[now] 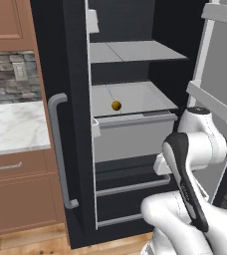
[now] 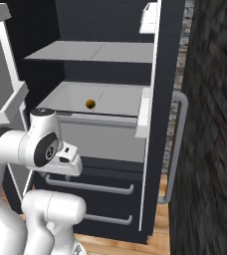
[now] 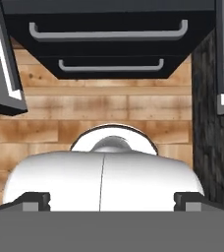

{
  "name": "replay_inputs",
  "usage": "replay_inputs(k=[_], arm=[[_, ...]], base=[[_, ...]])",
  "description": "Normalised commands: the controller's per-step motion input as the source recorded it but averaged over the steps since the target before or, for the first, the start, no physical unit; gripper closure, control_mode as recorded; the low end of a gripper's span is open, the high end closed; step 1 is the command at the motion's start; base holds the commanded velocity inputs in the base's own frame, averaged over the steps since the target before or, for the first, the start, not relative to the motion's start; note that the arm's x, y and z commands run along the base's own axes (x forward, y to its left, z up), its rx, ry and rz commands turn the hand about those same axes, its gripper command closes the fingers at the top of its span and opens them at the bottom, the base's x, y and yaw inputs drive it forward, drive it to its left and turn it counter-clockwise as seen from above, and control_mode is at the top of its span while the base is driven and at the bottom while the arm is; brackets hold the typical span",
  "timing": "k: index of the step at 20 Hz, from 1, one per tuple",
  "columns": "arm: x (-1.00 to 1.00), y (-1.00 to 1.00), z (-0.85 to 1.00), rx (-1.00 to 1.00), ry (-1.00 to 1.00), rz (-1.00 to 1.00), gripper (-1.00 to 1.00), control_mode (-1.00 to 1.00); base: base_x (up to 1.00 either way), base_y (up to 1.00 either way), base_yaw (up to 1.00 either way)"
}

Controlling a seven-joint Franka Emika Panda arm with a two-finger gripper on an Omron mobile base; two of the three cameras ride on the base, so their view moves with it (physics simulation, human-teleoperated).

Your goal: Retrieve a lemon from the fridge and place it on the cutting board with the fish.

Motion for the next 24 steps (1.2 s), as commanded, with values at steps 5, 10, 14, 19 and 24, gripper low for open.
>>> replay_inputs(k=[5, 10, 14, 19, 24], arm=[[0.00, 0.03, 0.18, 0.06, 0.01, 0.00, -1.00, -1.00], [0.00, 0.00, 0.00, 0.00, 0.00, 0.00, -1.00, -1.00], [0.11, 0.00, 0.00, 0.00, 0.00, 0.00, -1.00, -1.00], [0.00, 0.00, 0.00, 0.00, 0.00, 0.00, -1.00, 1.00], [0.00, 0.00, 0.00, 0.00, 0.00, 0.00, -1.00, 1.00]], base=[[0.00, 0.00, 0.00], [0.00, 0.00, 0.00], [0.00, 0.00, 0.00], [0.53, -0.12, 0.08], [0.54, -0.19, 0.12]])
